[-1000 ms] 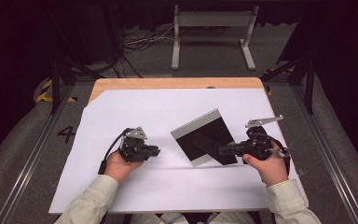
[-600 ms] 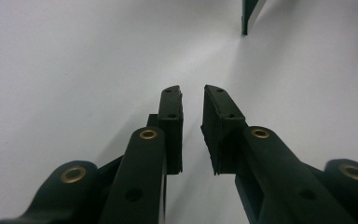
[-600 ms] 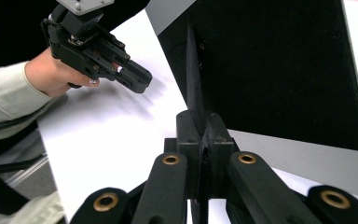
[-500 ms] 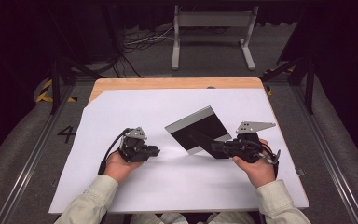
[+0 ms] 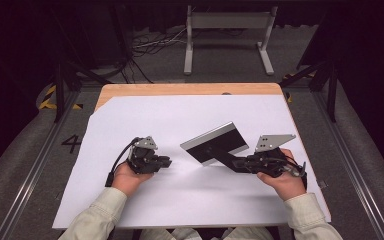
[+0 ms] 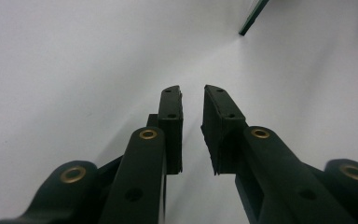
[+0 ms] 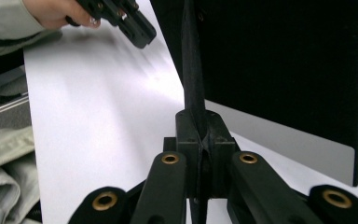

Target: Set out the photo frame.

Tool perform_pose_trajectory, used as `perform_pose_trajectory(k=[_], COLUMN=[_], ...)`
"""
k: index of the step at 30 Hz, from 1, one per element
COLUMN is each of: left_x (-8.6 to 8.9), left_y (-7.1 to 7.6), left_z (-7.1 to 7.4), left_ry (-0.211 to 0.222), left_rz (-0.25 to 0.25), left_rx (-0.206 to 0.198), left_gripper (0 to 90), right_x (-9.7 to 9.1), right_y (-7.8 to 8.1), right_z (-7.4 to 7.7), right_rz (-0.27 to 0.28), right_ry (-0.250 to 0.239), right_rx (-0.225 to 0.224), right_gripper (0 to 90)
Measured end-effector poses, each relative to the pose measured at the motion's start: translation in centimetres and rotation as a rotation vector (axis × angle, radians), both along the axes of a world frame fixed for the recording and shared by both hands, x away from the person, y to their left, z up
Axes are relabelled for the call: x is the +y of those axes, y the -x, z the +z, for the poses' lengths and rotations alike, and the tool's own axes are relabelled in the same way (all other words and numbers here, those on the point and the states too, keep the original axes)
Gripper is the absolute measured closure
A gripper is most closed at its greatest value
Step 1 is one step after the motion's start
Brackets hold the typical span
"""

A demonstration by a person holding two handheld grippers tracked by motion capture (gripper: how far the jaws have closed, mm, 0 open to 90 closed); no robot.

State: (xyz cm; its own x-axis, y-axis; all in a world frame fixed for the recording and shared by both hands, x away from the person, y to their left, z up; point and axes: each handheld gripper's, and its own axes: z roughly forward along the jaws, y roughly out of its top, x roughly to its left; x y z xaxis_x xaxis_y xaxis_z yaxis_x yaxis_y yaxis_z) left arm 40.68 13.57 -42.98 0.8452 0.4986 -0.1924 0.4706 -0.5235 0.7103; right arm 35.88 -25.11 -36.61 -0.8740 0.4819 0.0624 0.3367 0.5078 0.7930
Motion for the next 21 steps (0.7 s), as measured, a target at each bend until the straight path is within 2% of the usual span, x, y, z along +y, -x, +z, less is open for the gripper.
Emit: perform_pose_trajectory(k=[11,21], left_x=[-0.1,-0.1], left_y=[0.0,0.0], left_z=[0.0,0.0], left_ry=[0.000,-0.002], left_rz=[-0.002,-0.001], left_rx=[0.001,0.000], left_gripper=[77.7,77.8], right_x=[-0.6,-1.1], right_y=[0.5,0.1], right_z=[-0.7,-1.4], right_rz=[0.085,0.121], right_ry=[0.139,0.187], right_rx=[-0.023,-0.027], right_gripper=[86.7,86.4])
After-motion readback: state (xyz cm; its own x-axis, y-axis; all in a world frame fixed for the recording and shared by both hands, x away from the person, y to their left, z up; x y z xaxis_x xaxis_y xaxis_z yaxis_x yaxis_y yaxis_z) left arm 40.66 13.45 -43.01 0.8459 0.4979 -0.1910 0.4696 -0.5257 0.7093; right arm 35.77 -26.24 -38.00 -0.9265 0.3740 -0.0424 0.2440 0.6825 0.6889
